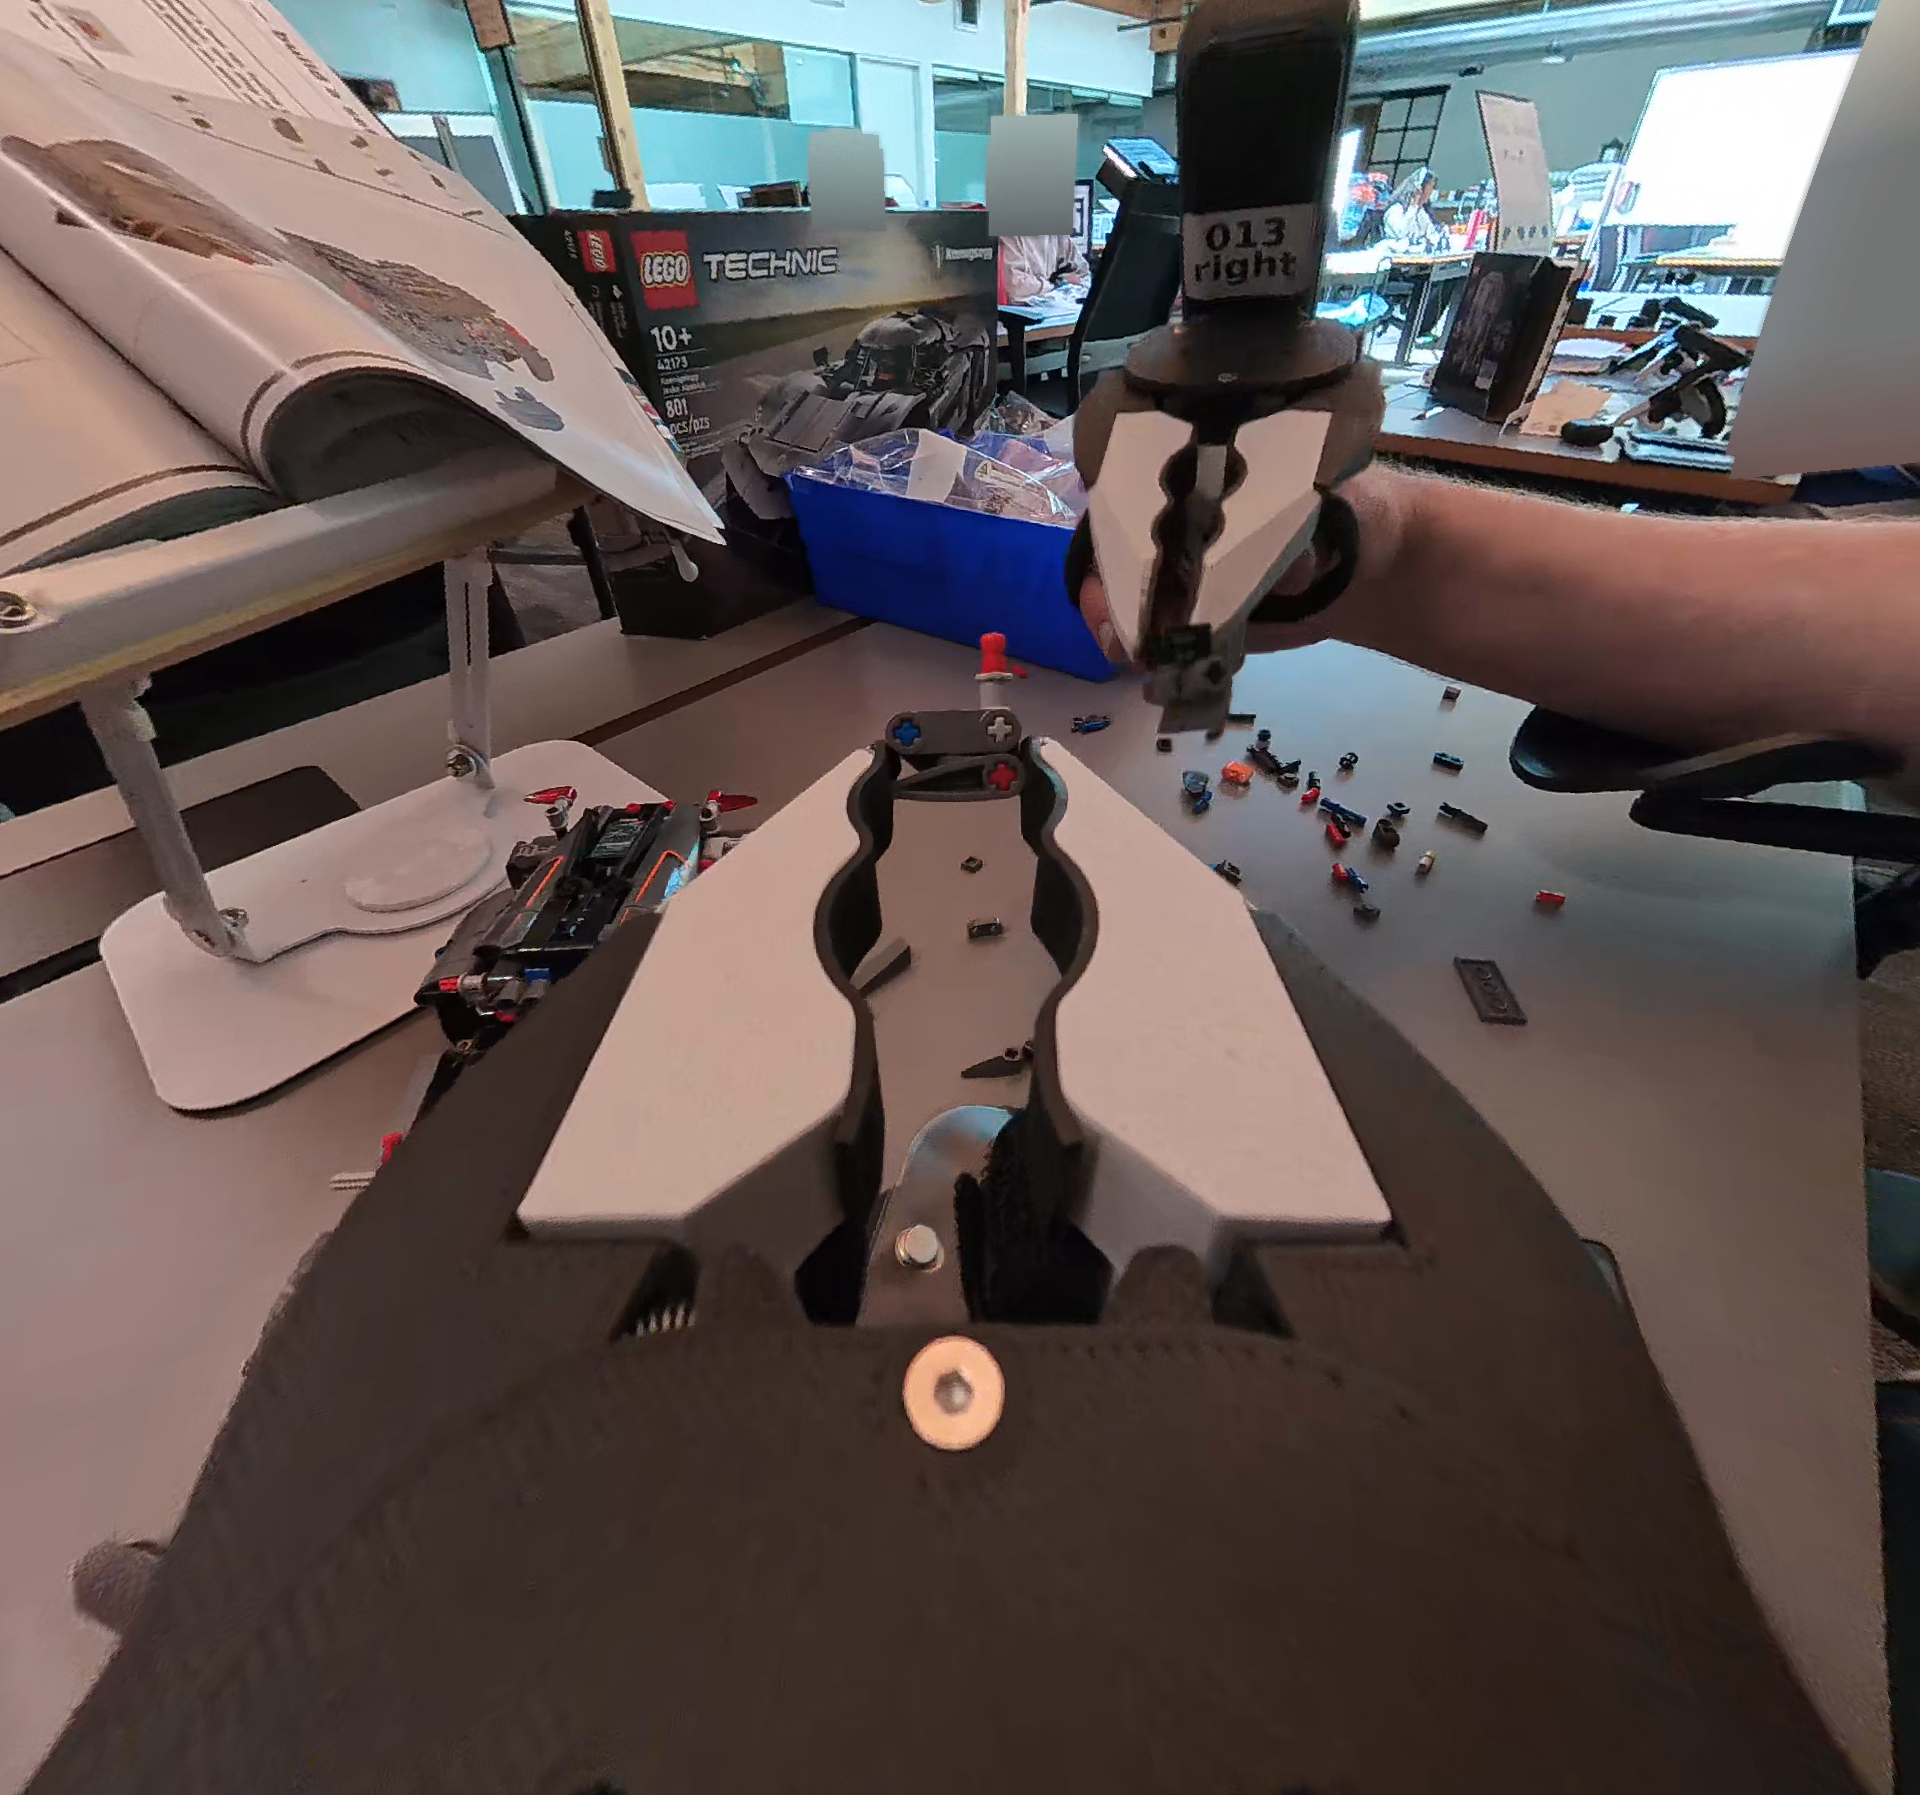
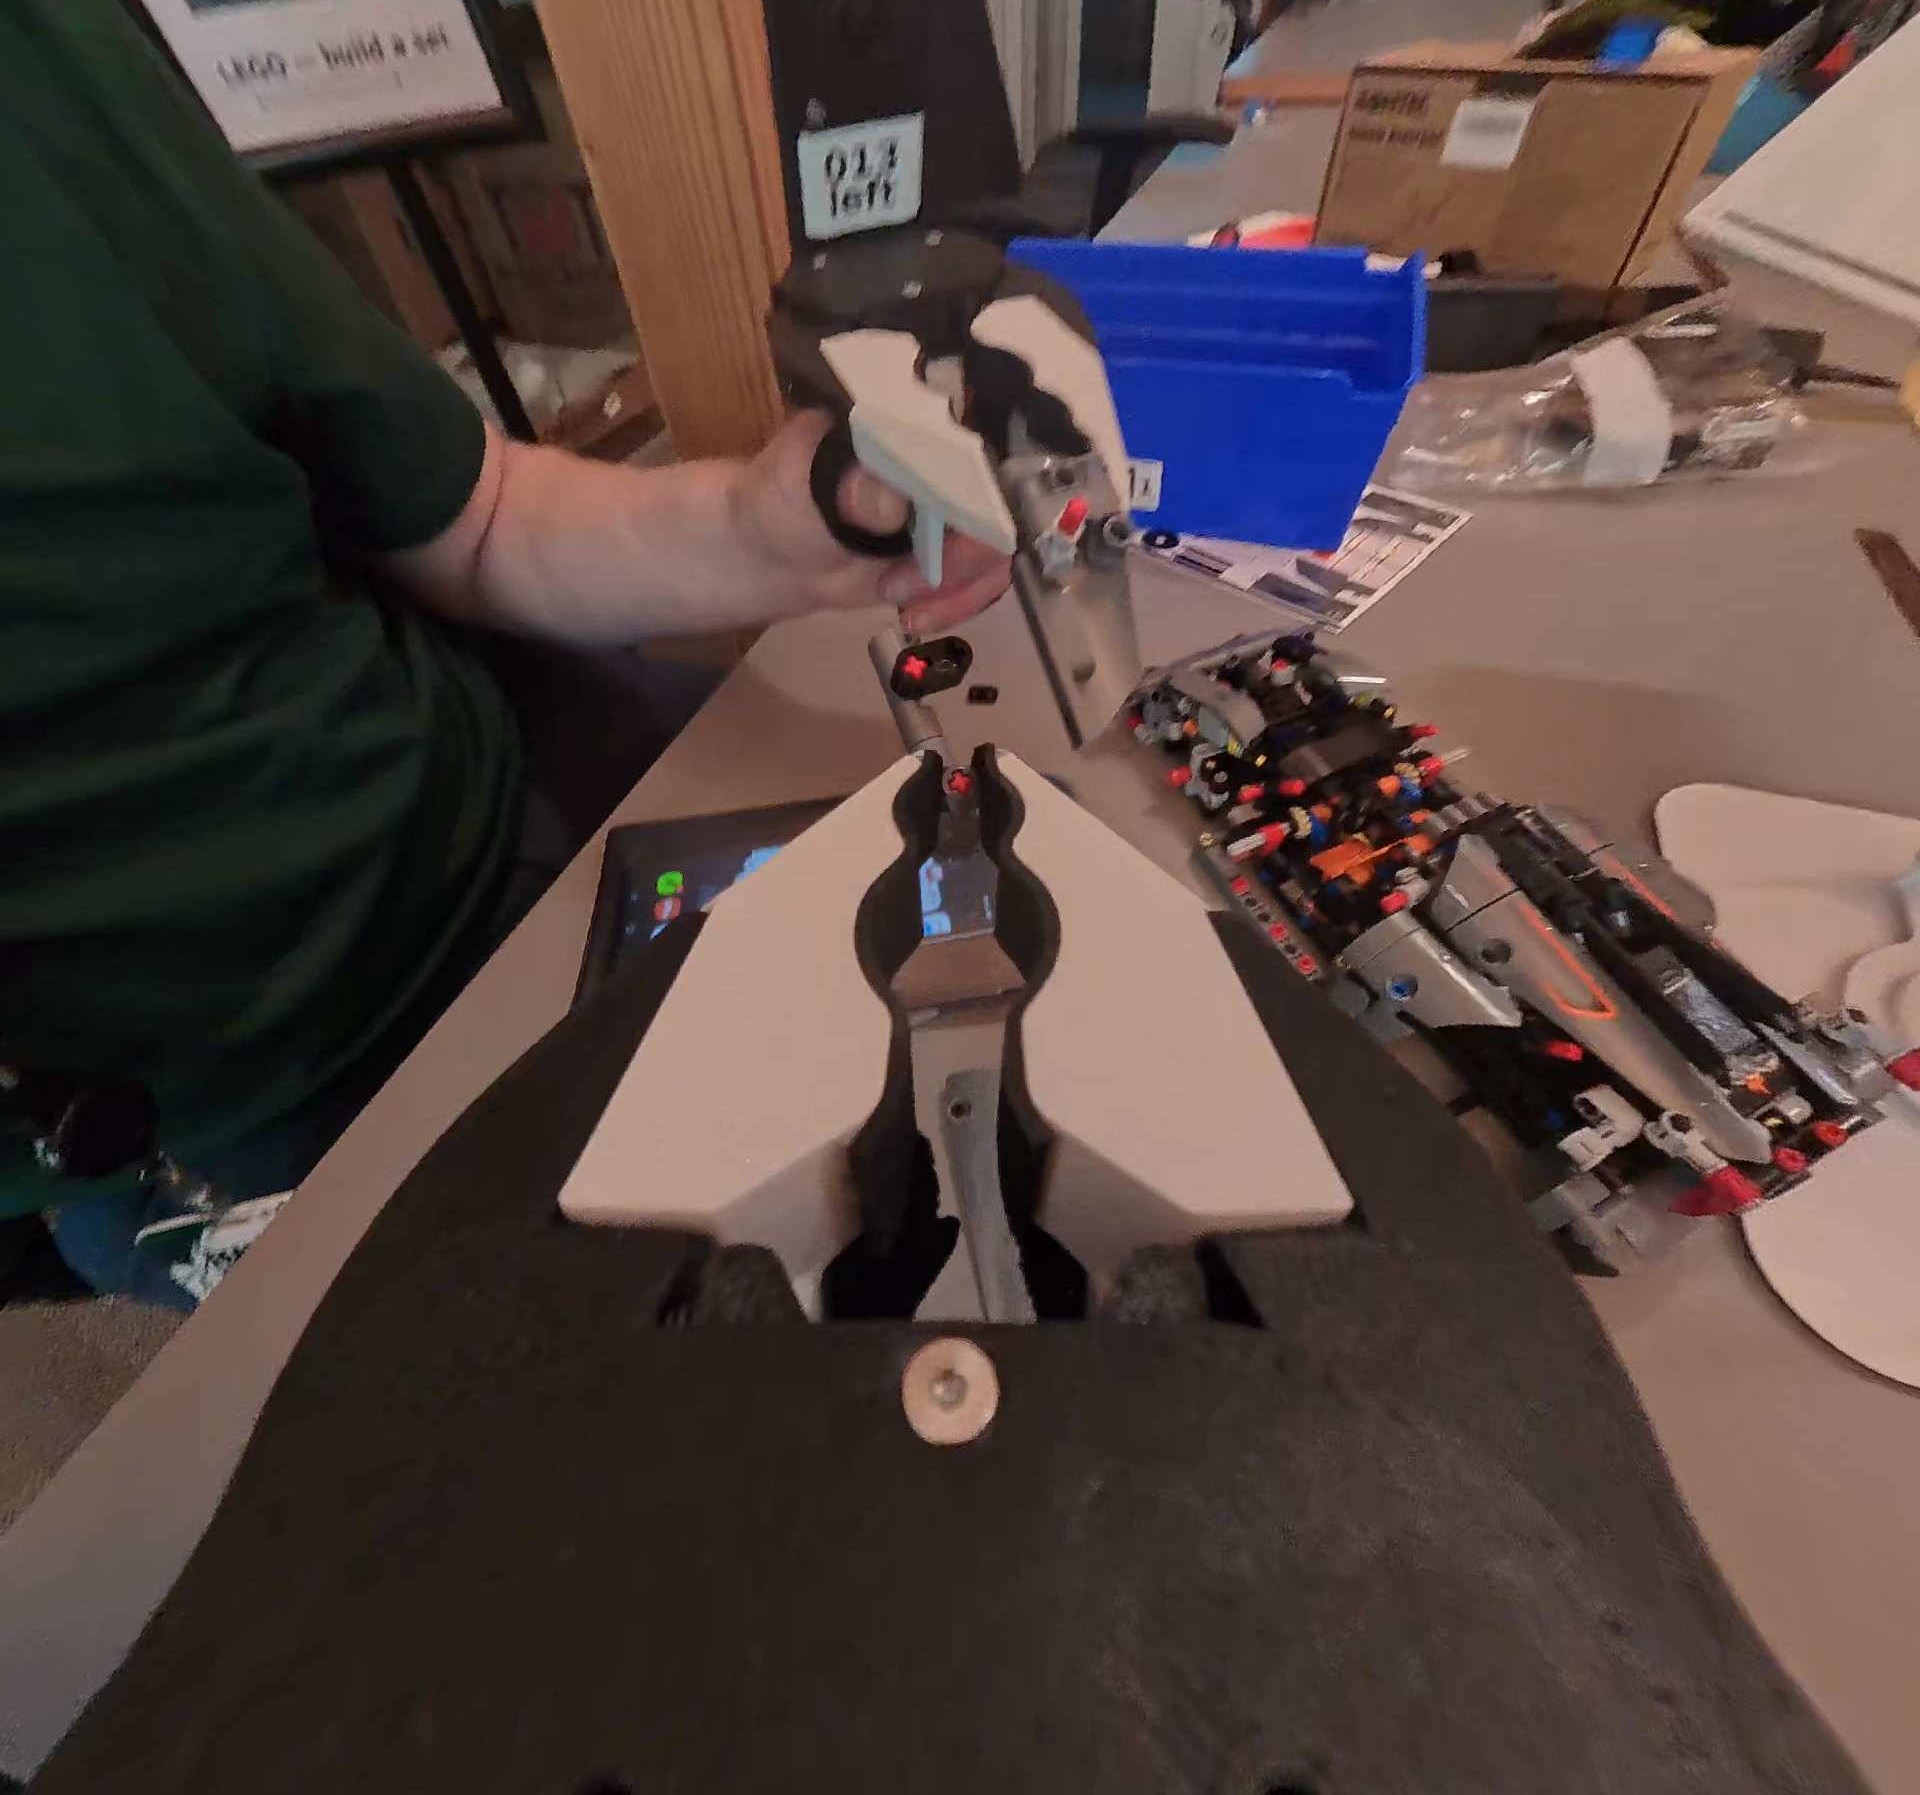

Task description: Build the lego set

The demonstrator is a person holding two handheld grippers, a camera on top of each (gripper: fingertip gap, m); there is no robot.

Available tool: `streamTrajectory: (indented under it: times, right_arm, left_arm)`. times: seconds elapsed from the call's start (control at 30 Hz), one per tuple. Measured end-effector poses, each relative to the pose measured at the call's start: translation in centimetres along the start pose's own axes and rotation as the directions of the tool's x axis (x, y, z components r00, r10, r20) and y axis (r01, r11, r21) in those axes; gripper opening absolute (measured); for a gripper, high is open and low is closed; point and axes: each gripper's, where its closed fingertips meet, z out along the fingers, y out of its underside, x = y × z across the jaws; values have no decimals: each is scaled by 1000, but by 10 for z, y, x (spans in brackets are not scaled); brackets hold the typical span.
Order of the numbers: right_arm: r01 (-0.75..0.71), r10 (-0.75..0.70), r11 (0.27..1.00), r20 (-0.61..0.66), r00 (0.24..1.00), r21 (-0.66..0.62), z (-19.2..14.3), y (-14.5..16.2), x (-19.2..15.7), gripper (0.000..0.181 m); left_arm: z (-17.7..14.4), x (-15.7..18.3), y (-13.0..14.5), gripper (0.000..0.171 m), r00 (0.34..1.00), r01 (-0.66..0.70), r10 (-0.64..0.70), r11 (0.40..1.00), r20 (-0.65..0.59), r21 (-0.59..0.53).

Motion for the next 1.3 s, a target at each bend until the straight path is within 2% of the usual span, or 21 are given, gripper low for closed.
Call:
streamTrajectory:
  times: [0.2,0.5,1.3]
  right_arm:
    - [-28,30,995,-21,999,92,-5,-13,7,5]
    - [-37,38,996,-11,999,77,1,-8,7,5]
    - [-48,49,996,-15,999,73,0,-5,11,5]
  left_arm:
    - [11,11,0,22,1000,-9,10,1000,-24,10]
    - [22,23,2,23,996,-80,80,997,-25,-17]
    - [25,27,3,23,995,-94,93,995,-32,-27]
